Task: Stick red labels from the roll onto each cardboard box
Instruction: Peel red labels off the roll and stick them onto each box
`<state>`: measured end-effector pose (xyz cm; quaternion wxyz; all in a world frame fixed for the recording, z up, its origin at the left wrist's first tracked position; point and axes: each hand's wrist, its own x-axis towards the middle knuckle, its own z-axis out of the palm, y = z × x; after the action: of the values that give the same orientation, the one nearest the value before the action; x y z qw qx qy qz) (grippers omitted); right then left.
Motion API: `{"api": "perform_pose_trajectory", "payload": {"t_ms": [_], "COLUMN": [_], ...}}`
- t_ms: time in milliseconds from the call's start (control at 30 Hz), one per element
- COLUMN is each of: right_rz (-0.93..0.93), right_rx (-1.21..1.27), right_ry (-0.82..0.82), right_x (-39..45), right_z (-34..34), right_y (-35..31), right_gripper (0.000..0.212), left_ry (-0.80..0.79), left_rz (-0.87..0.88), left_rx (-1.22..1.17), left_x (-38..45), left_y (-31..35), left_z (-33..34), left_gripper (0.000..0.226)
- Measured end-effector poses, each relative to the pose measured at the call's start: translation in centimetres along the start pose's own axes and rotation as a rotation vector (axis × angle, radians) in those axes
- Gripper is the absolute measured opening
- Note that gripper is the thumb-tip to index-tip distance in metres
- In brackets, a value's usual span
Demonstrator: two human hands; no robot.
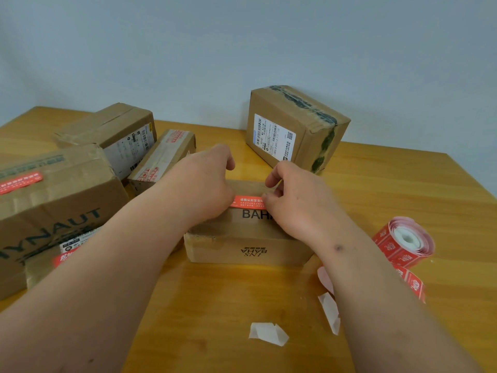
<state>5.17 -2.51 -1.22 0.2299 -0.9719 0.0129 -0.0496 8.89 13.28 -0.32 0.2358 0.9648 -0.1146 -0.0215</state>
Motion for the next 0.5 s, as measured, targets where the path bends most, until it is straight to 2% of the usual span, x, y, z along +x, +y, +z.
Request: {"api": "perform_pose_trajectory", "payload": {"t_ms": [500], "right_rz": [-0.016], "right_rx": [-0.04], "right_ry": [0.001], "right_x": [0.13], "right_z": [0.35], "right_y": [0.01], "right_gripper": [0.008], "left_ry": [0.027], "left_rz": [0.003], "left_rx": [0.0], "left_x": [0.06], "left_y": [-0.69], "left_z": [0.53], "left_gripper": [0.038]}}
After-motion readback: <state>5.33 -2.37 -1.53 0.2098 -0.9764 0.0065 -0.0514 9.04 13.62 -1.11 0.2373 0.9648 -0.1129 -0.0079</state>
